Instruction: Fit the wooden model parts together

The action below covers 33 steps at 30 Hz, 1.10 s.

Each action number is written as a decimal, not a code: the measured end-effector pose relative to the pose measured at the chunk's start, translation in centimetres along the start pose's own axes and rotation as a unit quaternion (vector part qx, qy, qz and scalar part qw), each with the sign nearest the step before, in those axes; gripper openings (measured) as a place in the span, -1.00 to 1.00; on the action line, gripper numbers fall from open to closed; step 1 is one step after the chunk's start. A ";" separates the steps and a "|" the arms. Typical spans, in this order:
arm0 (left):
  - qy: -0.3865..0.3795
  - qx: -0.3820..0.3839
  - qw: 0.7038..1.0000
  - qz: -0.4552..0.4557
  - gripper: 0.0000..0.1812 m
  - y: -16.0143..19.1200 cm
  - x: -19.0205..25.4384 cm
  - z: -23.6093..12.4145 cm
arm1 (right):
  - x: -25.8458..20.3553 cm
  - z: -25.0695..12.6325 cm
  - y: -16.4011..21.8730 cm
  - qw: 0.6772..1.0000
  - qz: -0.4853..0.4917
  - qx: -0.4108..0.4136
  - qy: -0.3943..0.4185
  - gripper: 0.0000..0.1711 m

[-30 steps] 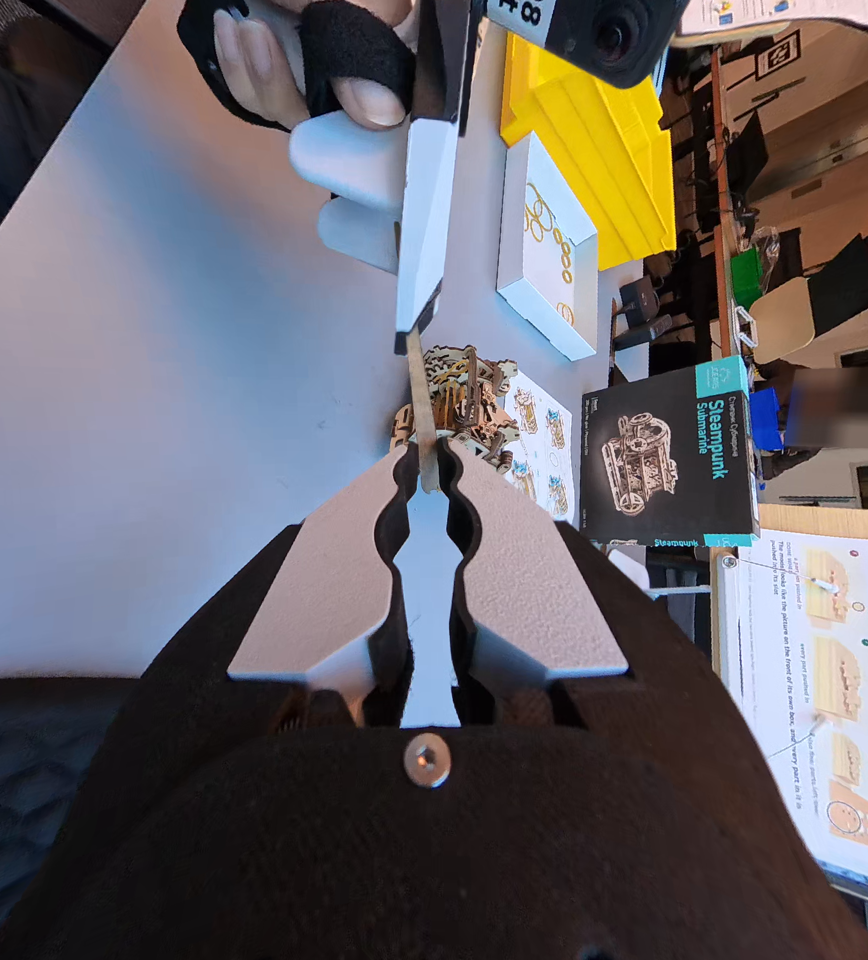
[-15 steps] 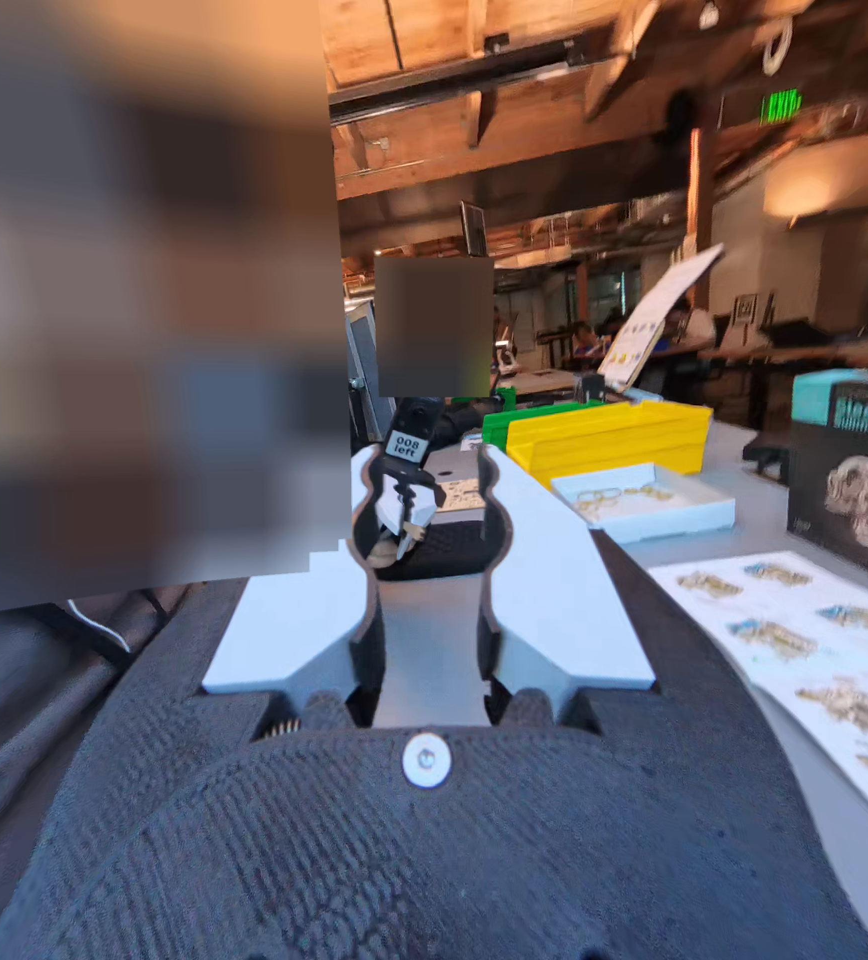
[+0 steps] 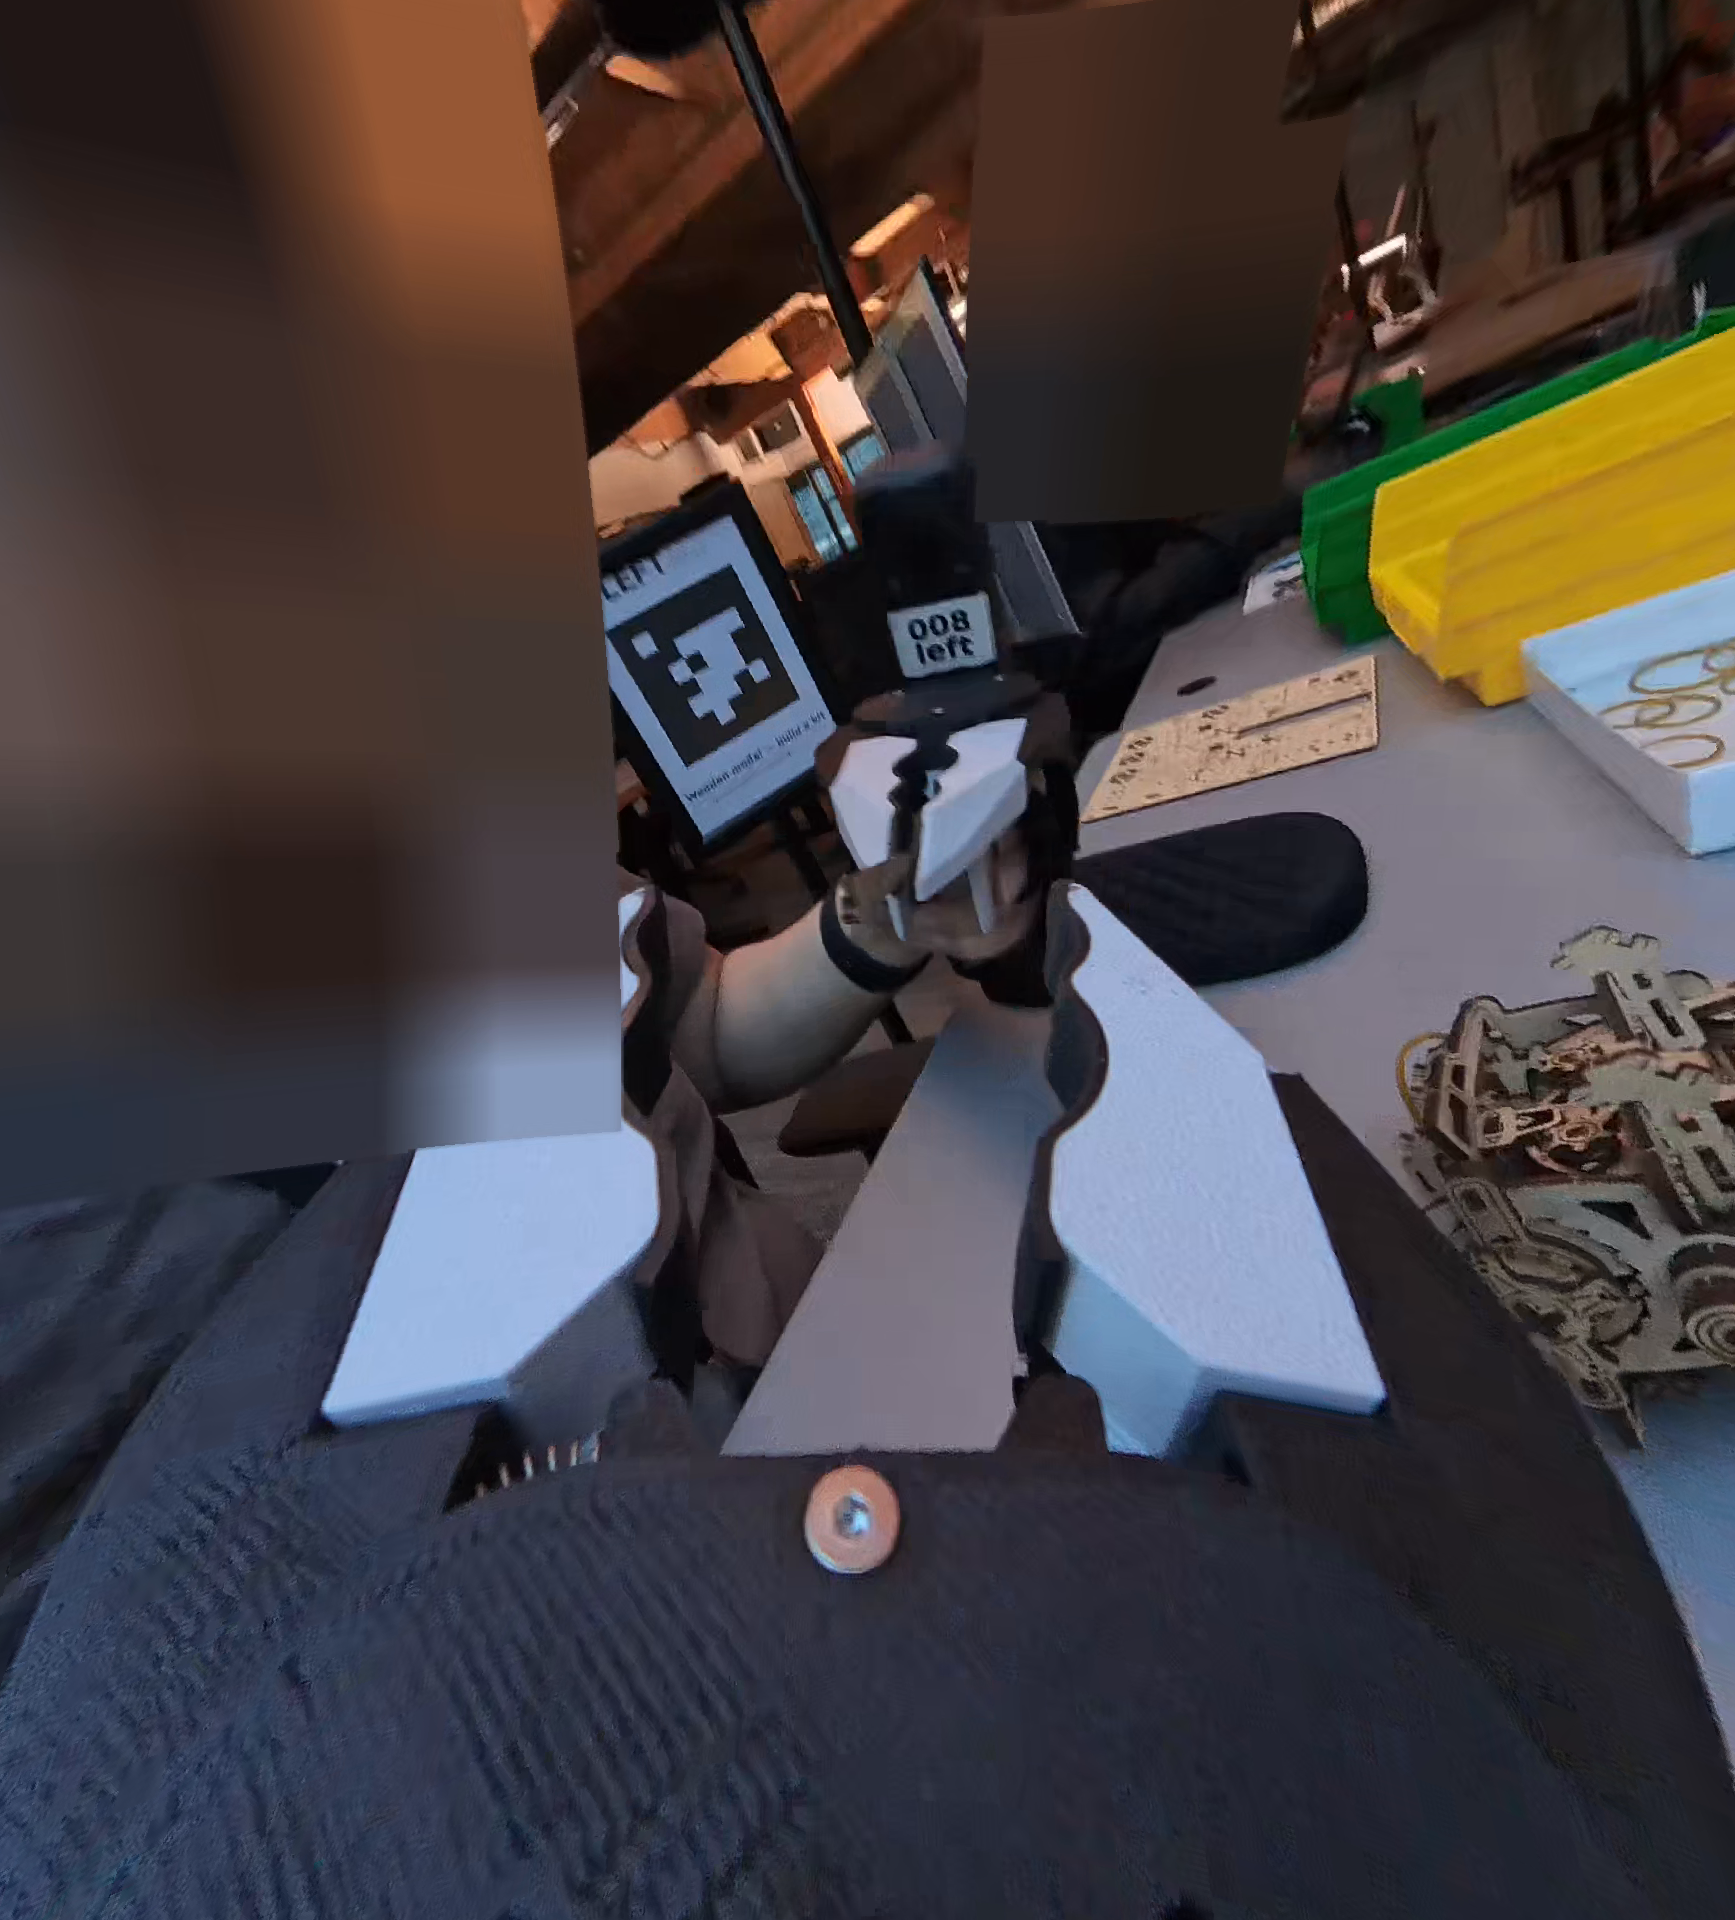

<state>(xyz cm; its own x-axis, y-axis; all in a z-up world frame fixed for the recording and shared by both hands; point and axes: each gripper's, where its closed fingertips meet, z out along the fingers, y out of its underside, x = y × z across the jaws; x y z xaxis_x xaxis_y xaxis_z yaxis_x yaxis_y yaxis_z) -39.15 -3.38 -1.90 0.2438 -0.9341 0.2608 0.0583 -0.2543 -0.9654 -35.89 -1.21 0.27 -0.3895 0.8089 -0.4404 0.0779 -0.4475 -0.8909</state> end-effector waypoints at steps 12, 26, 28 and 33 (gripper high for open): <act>0.001 -0.003 1.000 -0.007 -0.99 0.1 0.0 1.2 | 0.5 3.3 2.3 0.993 -0.077 -0.085 0.036 -0.92; -0.002 0.004 1.000 -0.024 -0.95 0.5 -0.2 0.4 | 0.9 2.2 2.3 0.990 -0.090 -0.083 0.067 -1.00; -0.006 0.013 1.000 -0.024 -0.97 0.2 -0.3 0.3 | 1.0 2.1 2.4 0.988 -0.099 -0.089 0.072 -1.00; -0.011 0.008 1.000 -0.007 -0.99 0.1 -0.4 0.3 | 0.9 2.1 2.4 0.990 -0.099 -0.079 0.063 -1.00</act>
<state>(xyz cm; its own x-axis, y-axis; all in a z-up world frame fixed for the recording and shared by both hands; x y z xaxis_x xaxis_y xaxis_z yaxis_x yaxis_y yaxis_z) -38.89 -3.00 -2.13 0.2647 -0.9243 0.2748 0.0778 -0.2636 -0.9615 -37.93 -2.35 -1.99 -0.2940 0.9207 -0.2568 0.1583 -0.2181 -0.9630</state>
